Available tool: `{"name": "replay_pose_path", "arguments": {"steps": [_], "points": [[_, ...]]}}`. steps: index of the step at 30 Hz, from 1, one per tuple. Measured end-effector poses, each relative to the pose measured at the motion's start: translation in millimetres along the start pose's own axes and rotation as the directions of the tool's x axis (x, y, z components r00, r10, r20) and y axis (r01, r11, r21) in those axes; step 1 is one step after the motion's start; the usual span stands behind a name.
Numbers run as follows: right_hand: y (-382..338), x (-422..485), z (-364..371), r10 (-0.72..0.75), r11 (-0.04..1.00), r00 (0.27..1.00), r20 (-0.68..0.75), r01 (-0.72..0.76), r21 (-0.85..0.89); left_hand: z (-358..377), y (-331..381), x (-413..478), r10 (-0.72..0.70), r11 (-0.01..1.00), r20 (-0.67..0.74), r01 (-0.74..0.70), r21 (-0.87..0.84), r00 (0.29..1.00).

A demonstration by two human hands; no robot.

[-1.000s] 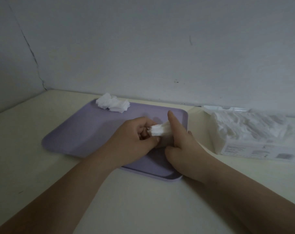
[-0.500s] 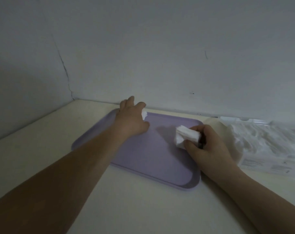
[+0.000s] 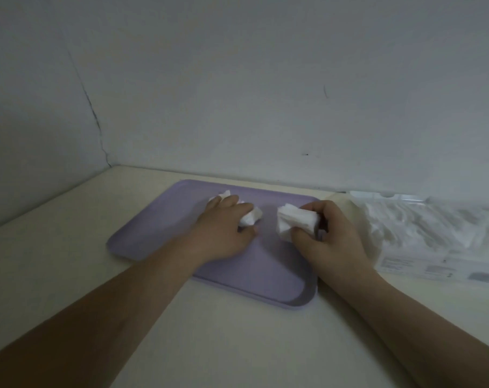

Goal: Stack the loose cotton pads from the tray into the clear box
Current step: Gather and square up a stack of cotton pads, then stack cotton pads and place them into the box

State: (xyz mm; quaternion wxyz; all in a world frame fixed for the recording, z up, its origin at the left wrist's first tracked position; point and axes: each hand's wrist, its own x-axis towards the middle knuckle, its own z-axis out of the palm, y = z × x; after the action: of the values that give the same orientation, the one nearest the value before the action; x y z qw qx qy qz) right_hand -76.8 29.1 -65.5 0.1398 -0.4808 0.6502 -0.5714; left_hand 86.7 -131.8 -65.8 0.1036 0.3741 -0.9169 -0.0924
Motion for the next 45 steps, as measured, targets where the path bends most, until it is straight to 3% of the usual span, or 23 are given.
{"name": "replay_pose_path", "arguments": {"steps": [6,10,12,15,18,22,26,28,30,32,34,37,39,45], "points": [[-6,-8,-3,-0.047,0.999,0.997,-0.061,0.047,-0.007,-9,39,-32,0.054,0.976,0.075,-0.037,-0.214,0.996],[-12,-6,-8,-0.018,1.0,0.994,-0.107,0.018,-0.002,-19,47,-38,-0.03,0.916,-0.095,-0.01,-0.4,0.995],[-23,-2,-12,-0.001,0.999,0.999,-0.053,0.003,0.037,-27,56,-40,-0.047,0.84,-0.137,-0.035,-0.542,0.989],[-44,-1,-23,0.006,0.998,0.997,0.075,-0.011,0.057,-39,72,-39,-0.01,0.74,-0.07,-0.04,-0.672,0.998],[-54,-2,-44,-0.008,0.998,0.996,0.085,0.003,0.064,-51,88,-36,0.041,0.602,-0.059,-0.071,-0.796,0.997],[-55,-9,-86,0.136,0.964,0.985,0.107,-0.157,0.216,-52,118,-29,0.08,0.496,-0.043,-0.077,-0.865,0.996],[-58,-22,-139,0.198,0.958,0.972,0.123,-0.219,0.183,-44,161,-20,0.176,0.381,-0.062,-0.126,-0.916,0.982],[-54,-23,-160,0.224,0.959,0.974,-0.045,-0.212,0.189,-37,183,-13,0.166,0.404,-0.062,-0.125,-0.906,0.984],[-50,-18,-182,0.217,0.975,0.935,-0.281,-0.193,0.109,-26,200,-3,0.14,0.543,-0.089,-0.152,-0.826,0.986],[-43,-14,-200,0.176,0.965,0.896,-0.407,-0.239,-0.108,-15,211,4,0.186,0.7,-0.115,-0.214,-0.682,0.976],[-35,-12,-211,0.232,0.872,0.897,-0.377,-0.363,-0.329,-5,219,9,0.221,0.769,-0.094,-0.233,-0.595,0.971],[-24,-12,-208,0.342,0.733,0.881,-0.328,-0.468,-0.493,5,229,10,0.29,0.822,-0.049,-0.275,-0.499,0.956],[-23,-9,-205,0.332,0.666,0.88,-0.34,-0.473,-0.577,12,231,14,0.328,0.834,-0.085,-0.331,-0.441,0.941],[-23,-3,-196,0.259,0.43,0.91,-0.325,-0.41,-0.804,17,227,18,0.285,0.805,-0.116,-0.303,-0.51,0.952]]}}
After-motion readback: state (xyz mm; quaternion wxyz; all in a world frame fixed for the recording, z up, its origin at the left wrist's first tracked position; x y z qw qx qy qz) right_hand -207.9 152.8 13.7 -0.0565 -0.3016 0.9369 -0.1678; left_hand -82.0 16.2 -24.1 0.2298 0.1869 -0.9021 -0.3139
